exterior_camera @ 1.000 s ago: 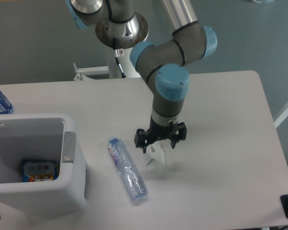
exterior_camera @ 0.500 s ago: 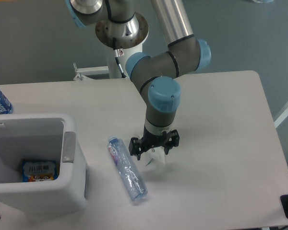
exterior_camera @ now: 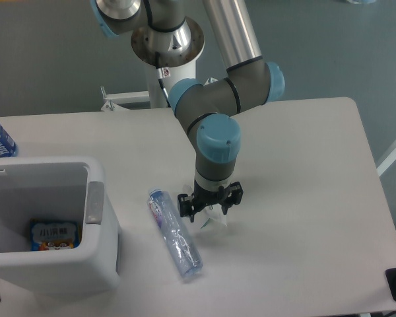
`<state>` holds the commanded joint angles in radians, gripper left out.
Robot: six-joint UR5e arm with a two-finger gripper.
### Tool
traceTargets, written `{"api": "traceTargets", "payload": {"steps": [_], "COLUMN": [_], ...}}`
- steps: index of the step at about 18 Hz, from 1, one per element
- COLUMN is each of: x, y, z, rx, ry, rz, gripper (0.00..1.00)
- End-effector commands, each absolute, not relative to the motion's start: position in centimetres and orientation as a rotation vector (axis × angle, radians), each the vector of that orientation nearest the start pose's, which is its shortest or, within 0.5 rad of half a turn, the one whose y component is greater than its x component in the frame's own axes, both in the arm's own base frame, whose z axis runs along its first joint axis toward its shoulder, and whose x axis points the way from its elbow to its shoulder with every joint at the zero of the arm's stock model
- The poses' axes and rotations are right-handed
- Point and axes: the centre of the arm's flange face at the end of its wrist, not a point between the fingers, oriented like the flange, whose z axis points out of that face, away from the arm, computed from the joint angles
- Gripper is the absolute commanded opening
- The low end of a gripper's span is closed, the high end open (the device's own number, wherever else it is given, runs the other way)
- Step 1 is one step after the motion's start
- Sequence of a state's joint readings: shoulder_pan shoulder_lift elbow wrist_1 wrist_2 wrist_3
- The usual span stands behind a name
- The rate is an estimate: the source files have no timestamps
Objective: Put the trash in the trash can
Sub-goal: 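Close the gripper on the crumpled white paper, then lift the paper and carry it over the white trash bin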
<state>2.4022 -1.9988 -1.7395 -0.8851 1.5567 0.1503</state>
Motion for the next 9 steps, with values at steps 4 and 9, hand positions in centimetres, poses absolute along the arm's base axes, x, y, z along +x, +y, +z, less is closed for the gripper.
{"api": "traceTargets", "payload": {"steps": [4,9], "x": [-35.65,-35.96], "y": [51.04,50.82], "z": [23.9,24.47], "rx": [-2.9,-2.902], "ry": [-1.014,-1.002], "rz": [0.09,0.093], "gripper": [0.1,0.0]}}
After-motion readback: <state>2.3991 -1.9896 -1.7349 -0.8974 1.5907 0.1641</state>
